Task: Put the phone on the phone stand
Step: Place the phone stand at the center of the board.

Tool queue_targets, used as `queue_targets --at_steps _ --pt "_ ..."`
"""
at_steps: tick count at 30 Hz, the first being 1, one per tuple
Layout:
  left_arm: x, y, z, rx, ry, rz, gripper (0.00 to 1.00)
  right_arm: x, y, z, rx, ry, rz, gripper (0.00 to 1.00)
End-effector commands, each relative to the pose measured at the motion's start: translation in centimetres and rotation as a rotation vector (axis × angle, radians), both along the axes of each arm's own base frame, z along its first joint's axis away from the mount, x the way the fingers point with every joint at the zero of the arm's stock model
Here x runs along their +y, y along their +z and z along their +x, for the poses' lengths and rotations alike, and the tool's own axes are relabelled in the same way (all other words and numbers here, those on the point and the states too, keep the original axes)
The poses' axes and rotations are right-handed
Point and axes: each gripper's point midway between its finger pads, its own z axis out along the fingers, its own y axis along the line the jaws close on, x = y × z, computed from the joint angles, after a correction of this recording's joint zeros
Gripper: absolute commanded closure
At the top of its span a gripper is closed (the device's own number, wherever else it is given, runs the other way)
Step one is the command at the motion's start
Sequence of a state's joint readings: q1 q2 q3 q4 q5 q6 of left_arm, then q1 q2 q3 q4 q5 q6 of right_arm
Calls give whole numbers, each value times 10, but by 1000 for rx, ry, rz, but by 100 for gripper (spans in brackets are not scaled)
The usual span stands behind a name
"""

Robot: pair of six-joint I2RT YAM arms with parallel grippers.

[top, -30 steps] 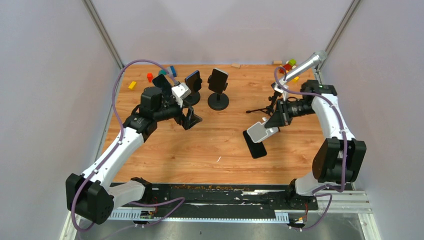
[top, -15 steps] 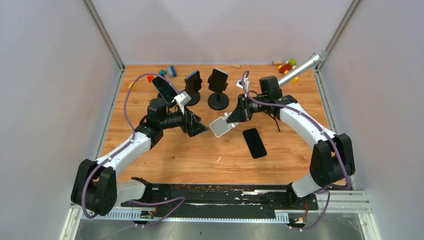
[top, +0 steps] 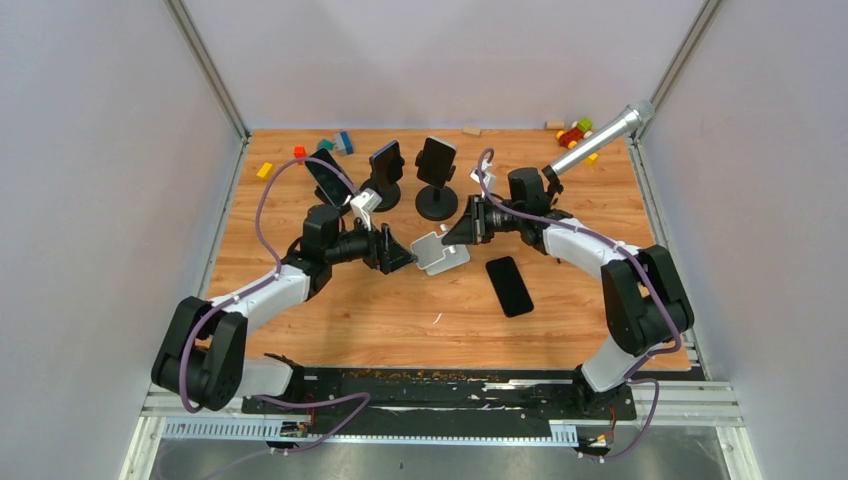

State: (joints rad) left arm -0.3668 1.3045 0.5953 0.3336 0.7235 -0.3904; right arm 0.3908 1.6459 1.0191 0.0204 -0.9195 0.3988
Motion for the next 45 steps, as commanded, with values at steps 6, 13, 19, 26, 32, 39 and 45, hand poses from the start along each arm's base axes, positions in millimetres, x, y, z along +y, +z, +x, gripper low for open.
queue_targets --at_steps 6,13,19,26,32,39,45 --pt "0 -9 18 38 65 -3 11 10 9 5 9 -68 88 97" --pt "-16 -18 22 105 36 -35 12 8 -21 10 47 -89 32 88" --pt "-40 -10 14 113 -47 -80 17 0 -41 17 34 -107 -72 72" --pt "-48 -2 16 110 -70 -120 21 -10 -62 18 29 -101 -183 60" --pt "-50 4 21 96 -68 -129 25 -18 -78 18 17 -94 -257 57" --pt "-47 1 29 90 -35 -85 31 -27 -97 16 5 -81 -322 57" --pt "-44 1 32 62 -18 -46 33 -25 -101 15 10 -63 -331 57"
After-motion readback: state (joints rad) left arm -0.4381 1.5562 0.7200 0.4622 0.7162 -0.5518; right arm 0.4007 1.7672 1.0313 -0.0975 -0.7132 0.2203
